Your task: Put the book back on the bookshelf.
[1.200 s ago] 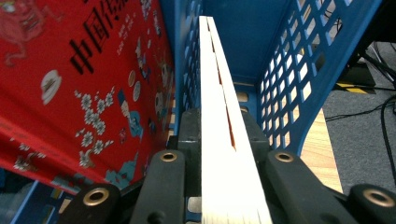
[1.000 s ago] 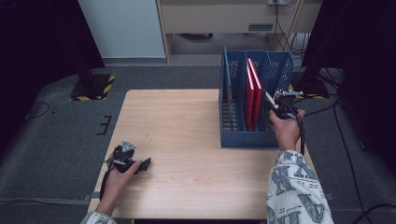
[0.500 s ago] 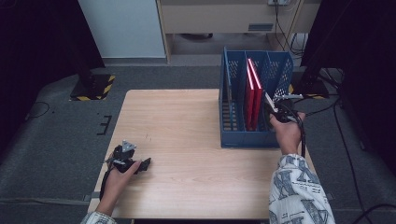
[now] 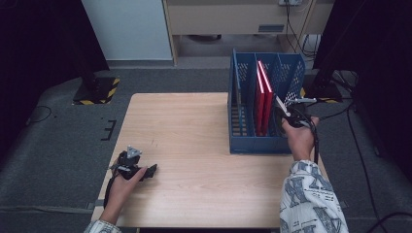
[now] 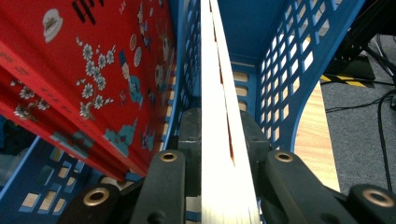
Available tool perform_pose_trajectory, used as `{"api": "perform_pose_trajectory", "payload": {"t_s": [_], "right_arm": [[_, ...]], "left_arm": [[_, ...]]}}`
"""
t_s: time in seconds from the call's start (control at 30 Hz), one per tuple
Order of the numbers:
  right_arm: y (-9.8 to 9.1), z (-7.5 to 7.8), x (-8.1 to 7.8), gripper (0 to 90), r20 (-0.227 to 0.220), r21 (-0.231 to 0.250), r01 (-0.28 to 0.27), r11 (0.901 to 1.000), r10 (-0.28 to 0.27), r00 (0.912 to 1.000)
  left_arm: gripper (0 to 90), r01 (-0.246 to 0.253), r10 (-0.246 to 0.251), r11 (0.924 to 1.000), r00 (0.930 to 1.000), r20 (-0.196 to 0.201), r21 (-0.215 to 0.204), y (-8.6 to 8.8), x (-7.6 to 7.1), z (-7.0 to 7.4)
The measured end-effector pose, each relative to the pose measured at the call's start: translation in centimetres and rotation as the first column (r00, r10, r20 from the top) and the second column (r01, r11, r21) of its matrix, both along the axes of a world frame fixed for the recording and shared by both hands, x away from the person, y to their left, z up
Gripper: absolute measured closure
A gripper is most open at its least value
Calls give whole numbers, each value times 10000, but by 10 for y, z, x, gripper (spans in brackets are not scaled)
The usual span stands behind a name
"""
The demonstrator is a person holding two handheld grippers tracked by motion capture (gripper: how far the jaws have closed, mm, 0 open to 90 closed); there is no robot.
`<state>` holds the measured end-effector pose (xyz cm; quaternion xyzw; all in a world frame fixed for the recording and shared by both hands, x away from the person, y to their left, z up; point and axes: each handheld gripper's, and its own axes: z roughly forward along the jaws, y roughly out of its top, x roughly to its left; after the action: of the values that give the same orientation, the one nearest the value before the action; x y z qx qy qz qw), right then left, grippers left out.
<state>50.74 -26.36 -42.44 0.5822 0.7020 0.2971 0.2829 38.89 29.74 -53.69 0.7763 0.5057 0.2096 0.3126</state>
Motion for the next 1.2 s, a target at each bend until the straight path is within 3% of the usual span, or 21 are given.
{"api": "perform_pose_trajectory", "payload": {"t_s": [0.6, 0.93, 1.2], "right_arm": [[-3, 5, 13, 760, 480, 16, 628, 9980, -628, 9969], [3, -3, 28, 758, 194, -125, 634, 9979, -631, 9978], [7, -6, 28, 756, -88, -132, 636, 9979, -637, 9979]], "left_arm": [[0, -3, 3, 10000, 10000, 1, 2, 0, 0, 0], [0, 37, -37, 10000, 10000, -4, 7, 0, 1, 0], [0, 31, -31, 10000, 10000, -3, 8, 0, 1, 0]]}}
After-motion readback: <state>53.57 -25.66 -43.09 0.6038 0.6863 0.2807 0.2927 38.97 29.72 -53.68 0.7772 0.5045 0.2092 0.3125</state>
